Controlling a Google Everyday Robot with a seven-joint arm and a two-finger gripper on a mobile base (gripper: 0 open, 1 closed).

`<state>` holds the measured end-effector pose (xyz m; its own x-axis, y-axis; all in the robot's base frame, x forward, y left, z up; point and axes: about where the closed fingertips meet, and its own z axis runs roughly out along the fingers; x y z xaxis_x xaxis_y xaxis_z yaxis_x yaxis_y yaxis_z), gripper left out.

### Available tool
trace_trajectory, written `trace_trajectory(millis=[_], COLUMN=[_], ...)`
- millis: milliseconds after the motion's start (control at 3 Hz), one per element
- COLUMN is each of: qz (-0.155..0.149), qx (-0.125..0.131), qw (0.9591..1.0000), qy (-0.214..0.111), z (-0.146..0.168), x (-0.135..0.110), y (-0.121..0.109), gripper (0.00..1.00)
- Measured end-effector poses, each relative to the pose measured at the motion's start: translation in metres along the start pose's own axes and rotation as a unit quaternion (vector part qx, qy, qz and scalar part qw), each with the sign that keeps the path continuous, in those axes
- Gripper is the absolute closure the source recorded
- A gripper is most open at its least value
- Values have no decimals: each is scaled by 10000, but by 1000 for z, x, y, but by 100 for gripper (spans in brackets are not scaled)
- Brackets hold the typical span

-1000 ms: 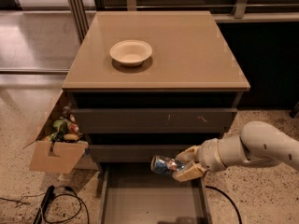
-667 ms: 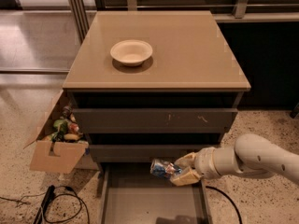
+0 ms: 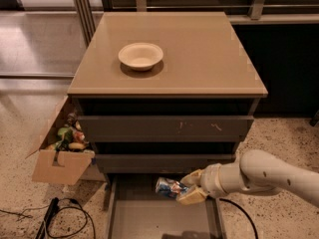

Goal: Place redbull can into bottom drawer

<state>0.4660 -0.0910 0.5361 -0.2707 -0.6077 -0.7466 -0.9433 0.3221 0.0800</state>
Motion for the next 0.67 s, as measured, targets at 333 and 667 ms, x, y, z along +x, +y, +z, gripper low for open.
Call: trace_trajectory(millis=[333, 667], qz=[84, 323], qx=[-100, -23], qw=[9999, 9994], qy=[111, 73], z=[66, 134], x=[27, 73], y=[-3, -17], gripper=[100, 100])
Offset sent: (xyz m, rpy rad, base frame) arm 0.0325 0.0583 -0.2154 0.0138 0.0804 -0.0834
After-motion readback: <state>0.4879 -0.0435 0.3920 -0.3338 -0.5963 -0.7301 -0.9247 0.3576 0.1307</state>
